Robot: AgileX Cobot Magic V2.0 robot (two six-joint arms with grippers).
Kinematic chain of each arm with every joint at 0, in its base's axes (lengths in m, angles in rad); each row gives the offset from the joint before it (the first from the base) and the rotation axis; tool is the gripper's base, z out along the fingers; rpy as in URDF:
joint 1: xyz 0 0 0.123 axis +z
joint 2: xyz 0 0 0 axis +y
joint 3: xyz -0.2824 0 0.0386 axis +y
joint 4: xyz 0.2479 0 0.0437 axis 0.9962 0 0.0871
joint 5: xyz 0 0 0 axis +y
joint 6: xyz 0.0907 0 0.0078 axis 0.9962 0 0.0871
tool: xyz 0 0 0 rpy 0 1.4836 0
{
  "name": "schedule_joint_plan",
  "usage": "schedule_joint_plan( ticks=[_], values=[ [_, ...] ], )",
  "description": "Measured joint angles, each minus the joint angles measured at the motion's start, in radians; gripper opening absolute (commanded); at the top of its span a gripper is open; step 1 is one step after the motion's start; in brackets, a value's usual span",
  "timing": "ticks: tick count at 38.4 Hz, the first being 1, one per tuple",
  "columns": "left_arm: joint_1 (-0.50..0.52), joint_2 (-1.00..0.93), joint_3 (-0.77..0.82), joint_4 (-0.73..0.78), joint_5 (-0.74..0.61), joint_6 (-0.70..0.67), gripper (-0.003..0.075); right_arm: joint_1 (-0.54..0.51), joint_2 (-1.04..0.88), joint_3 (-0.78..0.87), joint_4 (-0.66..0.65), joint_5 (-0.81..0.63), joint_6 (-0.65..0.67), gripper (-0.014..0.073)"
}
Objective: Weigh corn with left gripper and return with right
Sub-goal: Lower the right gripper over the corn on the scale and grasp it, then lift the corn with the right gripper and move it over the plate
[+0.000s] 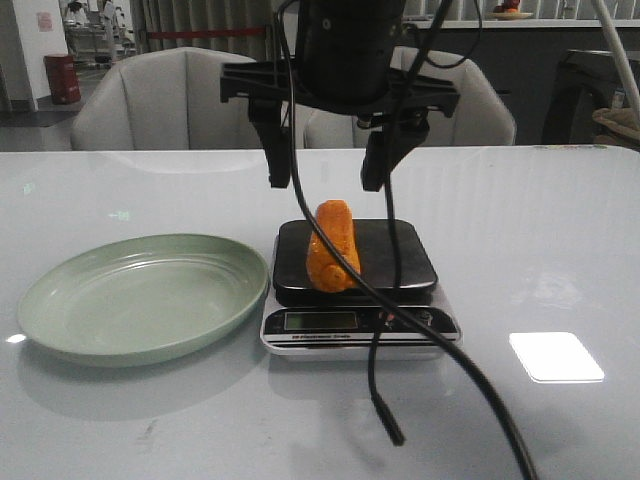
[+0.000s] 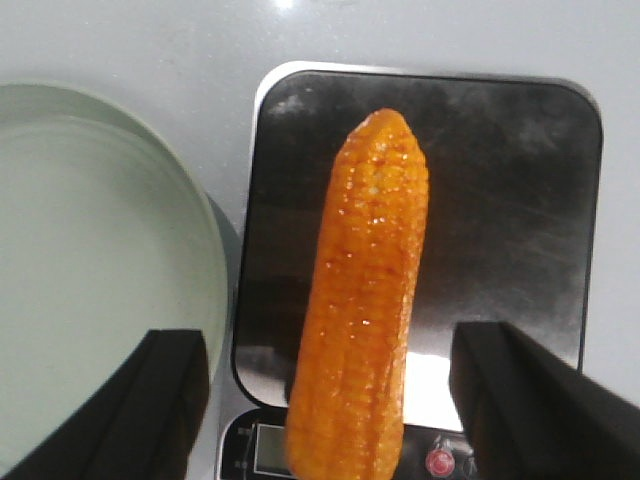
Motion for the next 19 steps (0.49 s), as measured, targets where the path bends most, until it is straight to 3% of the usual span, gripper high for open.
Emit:
schedule_joint_plan(
  ticks=[11,19],
  values=[
    [0.000,0.000,0.000,0.000,0.000,0.000,0.0144,0.000,0.084,-0.003,0.020,0.042,0.032,0.0582],
    [0.000,0.000,0.000,0.000,0.000,0.000,0.0144,0.000,0.120,-0.003,0.078,0.040,0.032,0.0368]
  ],
)
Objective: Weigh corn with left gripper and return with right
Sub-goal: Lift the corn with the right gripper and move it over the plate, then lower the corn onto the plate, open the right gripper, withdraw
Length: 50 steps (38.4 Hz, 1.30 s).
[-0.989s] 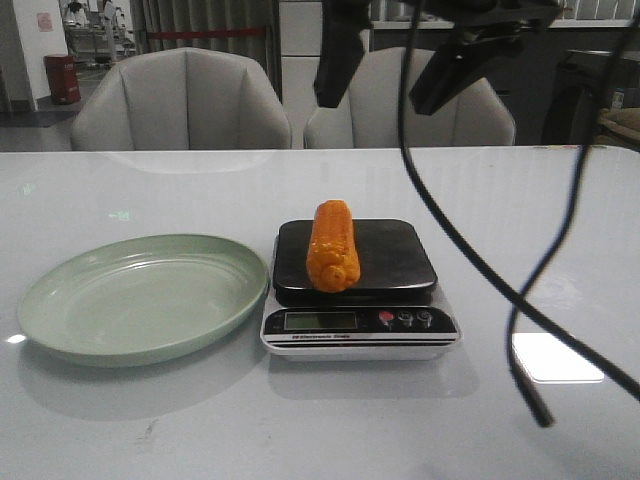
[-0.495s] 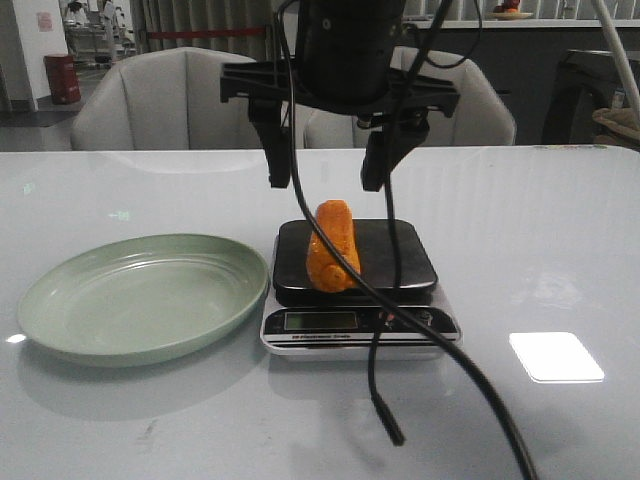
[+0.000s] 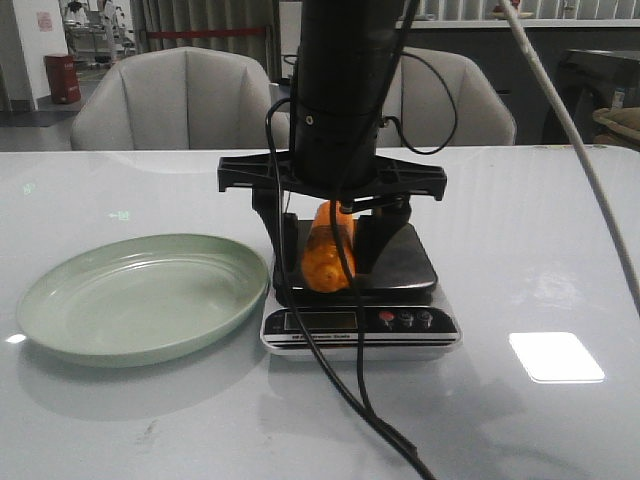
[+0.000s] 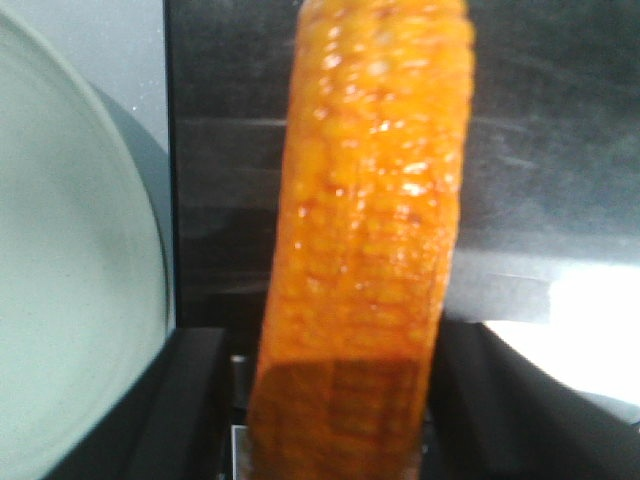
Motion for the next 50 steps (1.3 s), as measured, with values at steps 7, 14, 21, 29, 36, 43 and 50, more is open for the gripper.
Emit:
schedule_joint_plan(
  ticks=[7,14,21,29,36,43,50],
  values=[
    [0.000,0.000,0.000,0.000,0.000,0.000,0.0144,0.000,0.001,-0.064,0.016,0.002,0.001,0.0302],
    [0.000,0.000,0.000,0.000,0.000,0.000,0.0144,0.040,0.001,-0.159,0.063,-0.035,0.003,0.0302],
    [0.000,0.000,0.000,0.000,0.000,0.000,0.0144,0.129,0.027,-0.169,0.112,-0.148,0.003,0.0305],
    [0.000,0.000,0.000,0.000,0.000,0.000,0.0144,0.152,0.114,-0.169,0.166,-0.172,0.003,0.0486],
    [0.000,0.000,0.000,0.000,0.000,0.000,0.0144,0.152,0.134,-0.169,0.183,-0.189,0.005,0.0609],
    [0.000,0.000,0.000,0.000,0.000,0.000,0.0144,0.153,0.146,-0.170,0.206,-0.215,0.005,0.0607],
    [0.000,0.000,0.000,0.000,0.000,0.000,0.0144,0.125,0.114,-0.182,0.212,-0.161,-0.018,0.0606]
  ],
)
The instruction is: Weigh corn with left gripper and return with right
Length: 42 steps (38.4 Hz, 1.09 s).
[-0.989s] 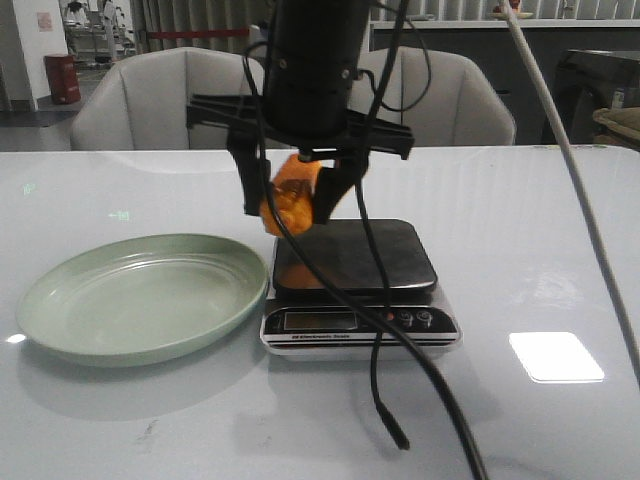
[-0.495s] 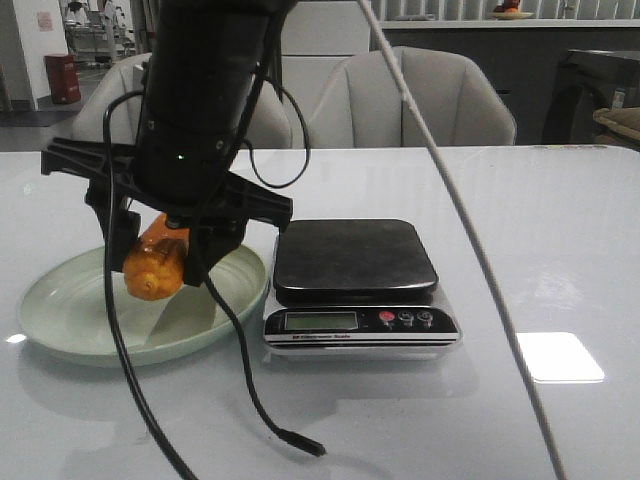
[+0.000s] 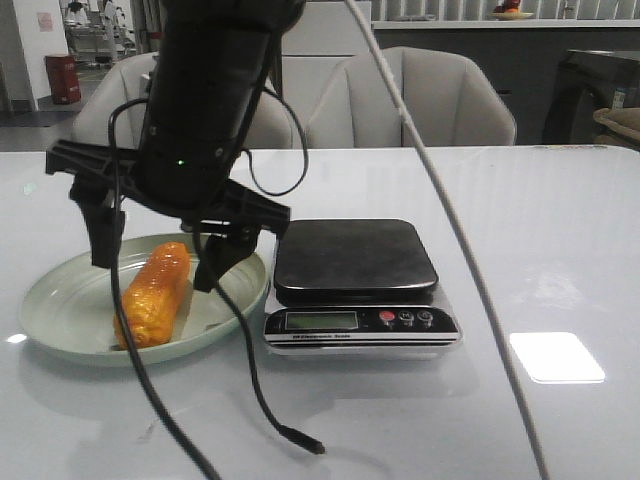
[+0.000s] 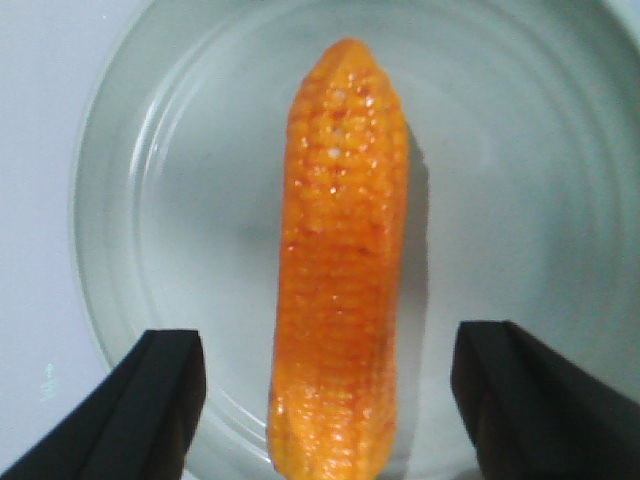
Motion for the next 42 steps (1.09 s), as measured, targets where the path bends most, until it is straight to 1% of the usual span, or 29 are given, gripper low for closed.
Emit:
schedule_joint_plan(
  ticks=[3,7,12,15,18,21,27,34,42],
  values=[
    [0.000,0.000,0.000,0.000,0.000,0.000,0.0144,-0.030,-0.054,-0.002,0.000,0.032,-0.075,0.0606],
    [0.000,0.000,0.000,0.000,0.000,0.000,0.0144,-0.080,-0.143,-0.003,0.000,0.127,-0.183,0.0606],
    [0.000,0.000,0.000,0.000,0.000,0.000,0.0144,-0.161,-0.262,0.004,0.000,0.257,-0.379,0.0606],
    [0.000,0.000,0.000,0.000,0.000,0.000,0.0144,-0.206,-0.352,0.051,0.000,0.285,-0.478,0.0606],
    [0.000,0.000,0.000,0.000,0.000,0.000,0.0144,-0.235,-0.426,0.124,0.000,0.286,-0.542,0.0606],
    [0.000,0.000,0.000,0.000,0.000,0.000,0.0144,-0.265,-0.507,0.213,0.000,0.272,-0.586,0.0606],
    [0.000,0.000,0.000,0.000,0.000,0.000,0.0144,-0.314,-0.727,0.468,0.000,0.188,-0.653,0.0606],
    [0.000,0.000,0.000,0.000,0.000,0.000,0.0144,-0.331,-1.018,0.738,0.000,0.061,-0.676,0.0606],
    [0.000,0.000,0.000,0.000,0.000,0.000,0.0144,-0.331,-1.357,0.990,-0.002,-0.078,-0.680,0.0606]
  ],
)
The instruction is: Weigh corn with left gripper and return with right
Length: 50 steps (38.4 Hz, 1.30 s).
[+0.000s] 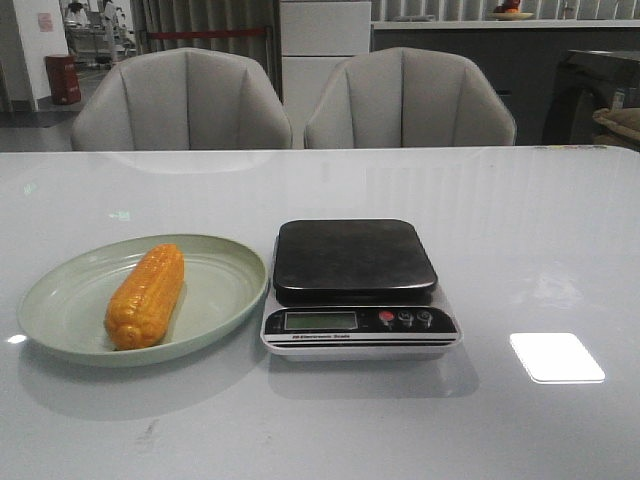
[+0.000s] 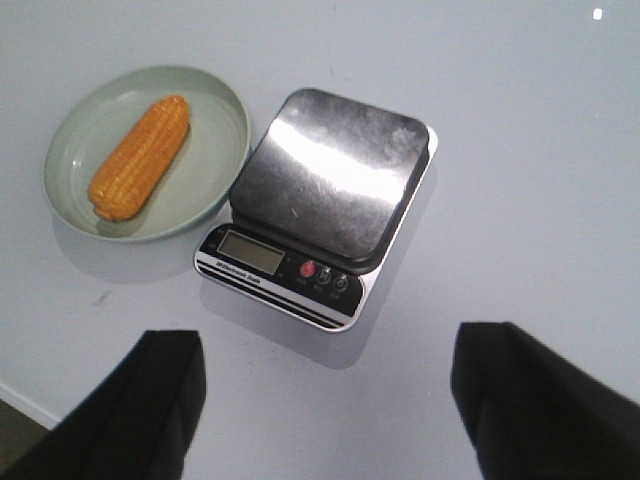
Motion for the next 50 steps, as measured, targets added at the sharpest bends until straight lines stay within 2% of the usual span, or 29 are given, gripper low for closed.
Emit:
schedule_joint_plan(
  ticks=[6,12,18,21,26,36,50],
  values=[
    [0.000,0.000,0.000,0.000,0.000,0.000,0.0144,0.000,-0.244,0.171,-0.024,-0.127,0.000,0.0606],
    [0.000,0.000,0.000,0.000,0.000,0.000,0.0144,0.000,-0.516,0.396,-0.031,-0.328,0.000,0.0606],
    [0.000,0.000,0.000,0.000,0.000,0.000,0.0144,-0.002,-0.654,0.559,-0.031,-0.476,0.000,0.0602],
    [0.000,0.000,0.000,0.000,0.000,0.000,0.0144,-0.002,-0.666,0.597,-0.031,-0.500,0.000,0.0555],
    [0.000,0.000,0.000,0.000,0.000,0.000,0.0144,-0.002,-0.668,0.604,-0.031,-0.510,0.000,0.0367],
    [0.000,0.000,0.000,0.000,0.000,0.000,0.0144,-0.002,-0.668,0.604,-0.033,-0.510,0.000,0.0123],
    [0.000,0.000,0.000,0.000,0.000,0.000,0.0144,-0.002,-0.668,0.604,-0.035,-0.516,-0.002,0.0134]
  ],
)
